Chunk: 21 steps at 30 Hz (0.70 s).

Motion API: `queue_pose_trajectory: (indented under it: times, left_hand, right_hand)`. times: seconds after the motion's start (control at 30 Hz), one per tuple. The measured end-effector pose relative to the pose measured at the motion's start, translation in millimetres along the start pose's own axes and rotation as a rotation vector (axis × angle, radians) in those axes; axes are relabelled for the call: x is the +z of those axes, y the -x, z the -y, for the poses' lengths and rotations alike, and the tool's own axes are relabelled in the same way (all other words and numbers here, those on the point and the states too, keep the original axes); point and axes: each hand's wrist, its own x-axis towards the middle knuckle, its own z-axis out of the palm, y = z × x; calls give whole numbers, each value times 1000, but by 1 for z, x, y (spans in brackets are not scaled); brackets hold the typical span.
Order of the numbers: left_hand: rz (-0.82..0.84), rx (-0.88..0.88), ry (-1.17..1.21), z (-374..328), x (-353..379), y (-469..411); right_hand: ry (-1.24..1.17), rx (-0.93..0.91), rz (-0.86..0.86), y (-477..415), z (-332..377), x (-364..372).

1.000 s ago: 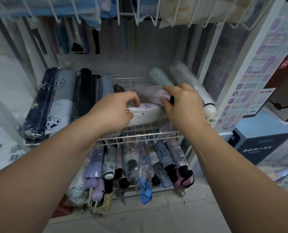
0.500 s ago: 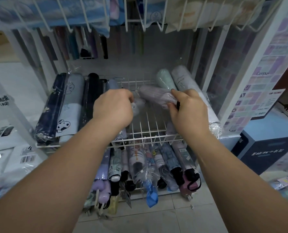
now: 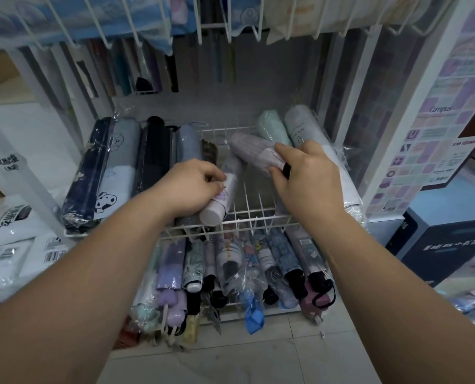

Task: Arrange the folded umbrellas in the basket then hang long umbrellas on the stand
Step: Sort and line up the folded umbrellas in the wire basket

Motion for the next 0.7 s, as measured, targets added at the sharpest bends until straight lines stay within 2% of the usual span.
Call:
queue_pose_trajectory:
  times: [0.17, 0.23, 0.3, 0.4, 0.47, 0.57, 0.7]
  left_hand:
    - [314, 12, -26, -1, -16, 7]
    - [368, 21, -70, -8, -16, 1]
    - [304, 1, -137, -19, -13, -11]
    - [173, 33, -375, -32, -2, -32]
    - [193, 41, -440, -35, 8, -41]
    - [245, 31, -422, -33, 17, -46]
    - [138, 8, -197, -25, 18, -48]
  right_hand:
    - [-3, 2, 16, 2, 5, 1]
    - [-5, 3, 26, 1, 6, 0]
    - [8, 7, 38, 1, 7, -1]
    - [22, 24, 53, 3, 7, -4]
    - [28, 53, 75, 3, 6, -5]
    - [48, 99, 131, 1, 6, -8]
    - [58, 138, 185, -2, 1, -10]
